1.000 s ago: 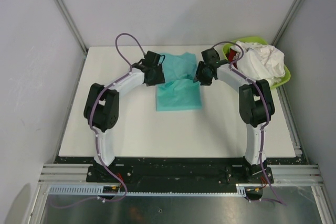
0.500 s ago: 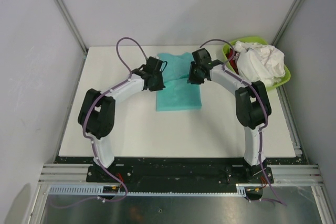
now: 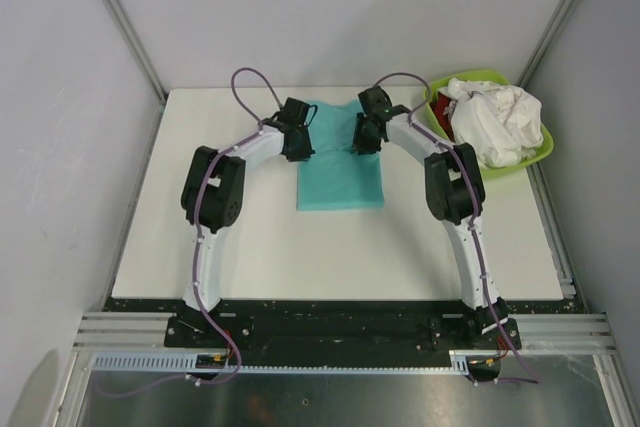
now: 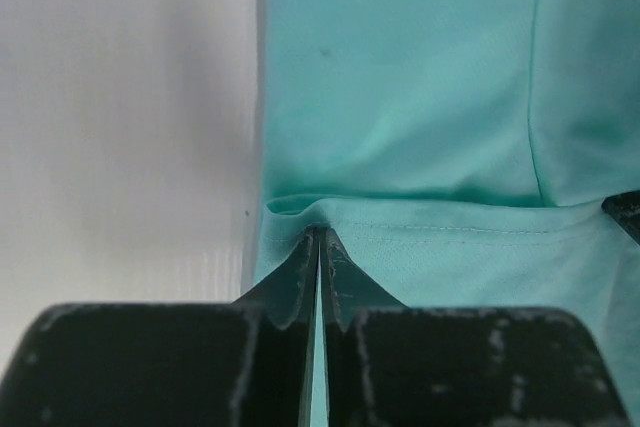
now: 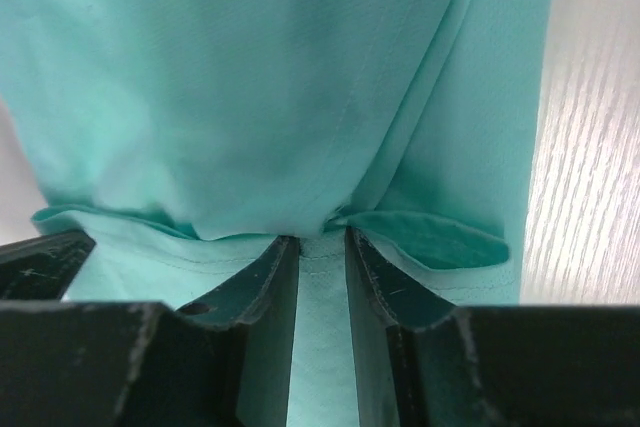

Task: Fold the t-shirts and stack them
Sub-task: Fold the folded rectangular tshirt in 1/3 of the way

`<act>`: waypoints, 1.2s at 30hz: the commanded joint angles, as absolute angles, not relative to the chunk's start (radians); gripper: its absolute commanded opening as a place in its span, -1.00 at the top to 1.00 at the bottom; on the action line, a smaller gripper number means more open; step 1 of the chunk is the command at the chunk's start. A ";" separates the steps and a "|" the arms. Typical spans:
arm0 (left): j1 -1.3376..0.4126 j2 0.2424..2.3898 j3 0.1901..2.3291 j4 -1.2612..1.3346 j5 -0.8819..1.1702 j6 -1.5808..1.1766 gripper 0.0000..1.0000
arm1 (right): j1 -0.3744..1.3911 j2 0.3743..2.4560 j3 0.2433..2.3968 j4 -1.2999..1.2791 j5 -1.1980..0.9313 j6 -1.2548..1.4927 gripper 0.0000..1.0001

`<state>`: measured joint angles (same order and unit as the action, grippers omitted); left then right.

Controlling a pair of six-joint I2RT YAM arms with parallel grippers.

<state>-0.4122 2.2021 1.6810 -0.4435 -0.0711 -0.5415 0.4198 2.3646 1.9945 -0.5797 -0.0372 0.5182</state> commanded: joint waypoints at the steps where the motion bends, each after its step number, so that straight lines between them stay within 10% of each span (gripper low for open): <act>1: -0.394 2.228 1.757 -0.430 -0.061 -0.524 0.87 | 0.393 2.415 2.103 -0.647 -0.050 0.475 0.39; 36: -0.372 2.205 1.731 -0.435 -0.062 -0.490 0.88 | 0.315 2.363 1.967 -0.638 -0.128 0.476 0.50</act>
<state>-0.3859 2.2333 1.7187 -0.4427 -0.0643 -0.5217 0.3115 2.3337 1.9213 -0.6090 -0.1093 0.4774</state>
